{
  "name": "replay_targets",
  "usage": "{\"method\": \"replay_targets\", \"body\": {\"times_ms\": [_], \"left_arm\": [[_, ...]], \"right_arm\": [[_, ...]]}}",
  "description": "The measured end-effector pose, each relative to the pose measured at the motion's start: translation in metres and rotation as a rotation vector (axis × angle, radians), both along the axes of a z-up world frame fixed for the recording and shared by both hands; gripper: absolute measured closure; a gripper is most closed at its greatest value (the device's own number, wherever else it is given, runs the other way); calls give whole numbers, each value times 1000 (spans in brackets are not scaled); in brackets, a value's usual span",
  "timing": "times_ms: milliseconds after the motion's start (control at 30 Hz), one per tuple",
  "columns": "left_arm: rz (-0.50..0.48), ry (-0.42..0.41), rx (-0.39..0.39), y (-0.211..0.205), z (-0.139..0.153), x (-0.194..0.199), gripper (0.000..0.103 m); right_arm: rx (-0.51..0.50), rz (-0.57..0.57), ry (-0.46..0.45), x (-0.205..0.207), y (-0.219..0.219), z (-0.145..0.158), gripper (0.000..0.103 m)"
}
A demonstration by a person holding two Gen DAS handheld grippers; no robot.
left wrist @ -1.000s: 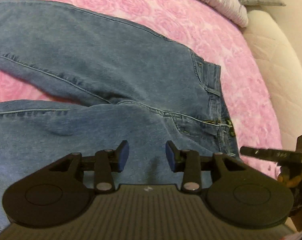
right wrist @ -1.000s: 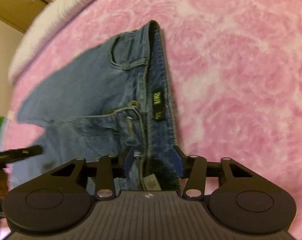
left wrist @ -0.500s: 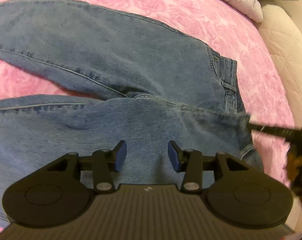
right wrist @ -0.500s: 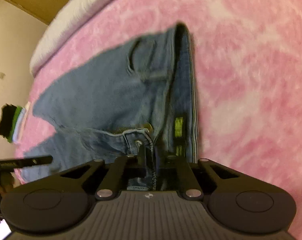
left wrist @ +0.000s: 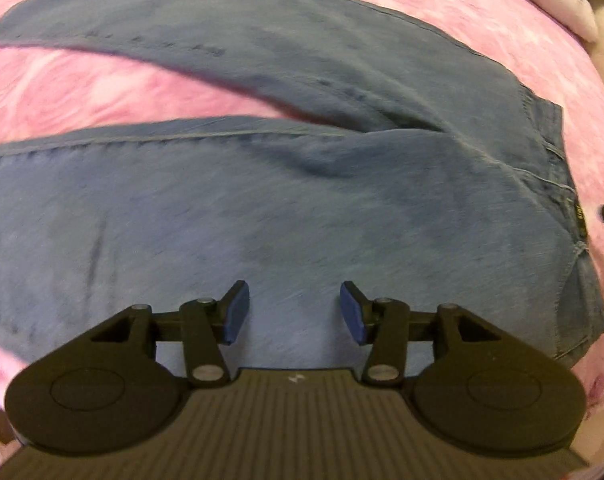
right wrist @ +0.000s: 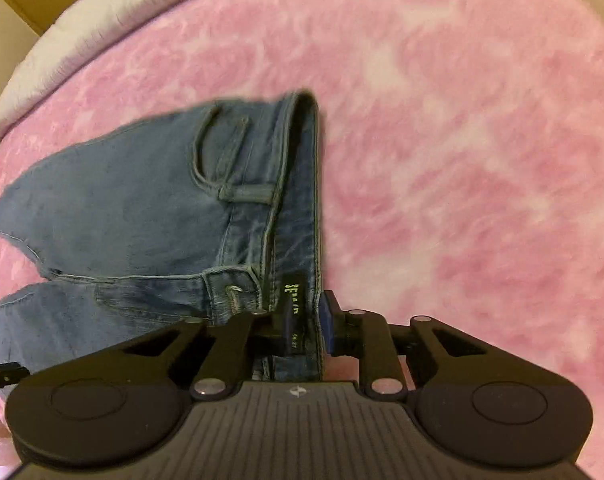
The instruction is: Fold clothes
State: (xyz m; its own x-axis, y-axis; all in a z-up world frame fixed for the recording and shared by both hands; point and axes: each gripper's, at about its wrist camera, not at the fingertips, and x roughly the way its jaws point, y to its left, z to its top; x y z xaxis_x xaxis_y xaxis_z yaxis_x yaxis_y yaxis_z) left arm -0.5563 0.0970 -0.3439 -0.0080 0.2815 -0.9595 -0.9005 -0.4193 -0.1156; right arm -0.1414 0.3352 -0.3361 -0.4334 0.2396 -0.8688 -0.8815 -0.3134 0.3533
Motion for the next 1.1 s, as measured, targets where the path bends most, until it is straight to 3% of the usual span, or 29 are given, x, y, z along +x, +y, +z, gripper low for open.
{"method": "replay_targets", "body": {"times_ms": [67,167,300,333,367,433,500,567,667,933,1100], "left_arm": [[20,3,-7,-10,-6,-2,57],[54,-16,-48,-24,-22,-2,55],[1,44,-78,-39,-14,5,54],[-10,60,-95,-42,-10,5,54],[-12,66,-91,-47,0,3,54],[-3,74,-75,-58,23,-3,53],[13,80,-47,-71,48,-8,50],[23,87,-14,-85,73,-11,47],[12,91,22,-106,107,-13,45],[-10,137,74,-194,184,-16,38],[-12,175,115,-238,230,-9,33]], "right_arm": [[-22,14,85,1,-20,8,80],[-73,105,66,-17,-54,-3,78],[-107,105,-152,-14,-81,-20,82],[-104,78,-184,-9,-84,-15,71],[-98,46,-213,-4,-86,-8,61],[-85,7,-241,3,-94,11,57],[-72,-23,-224,2,-106,33,49],[-58,-50,-205,-7,-124,55,35],[-34,-84,-169,-29,-159,86,27],[0,-87,-157,-79,-271,167,15],[33,-75,-159,-102,-317,205,15]]}}
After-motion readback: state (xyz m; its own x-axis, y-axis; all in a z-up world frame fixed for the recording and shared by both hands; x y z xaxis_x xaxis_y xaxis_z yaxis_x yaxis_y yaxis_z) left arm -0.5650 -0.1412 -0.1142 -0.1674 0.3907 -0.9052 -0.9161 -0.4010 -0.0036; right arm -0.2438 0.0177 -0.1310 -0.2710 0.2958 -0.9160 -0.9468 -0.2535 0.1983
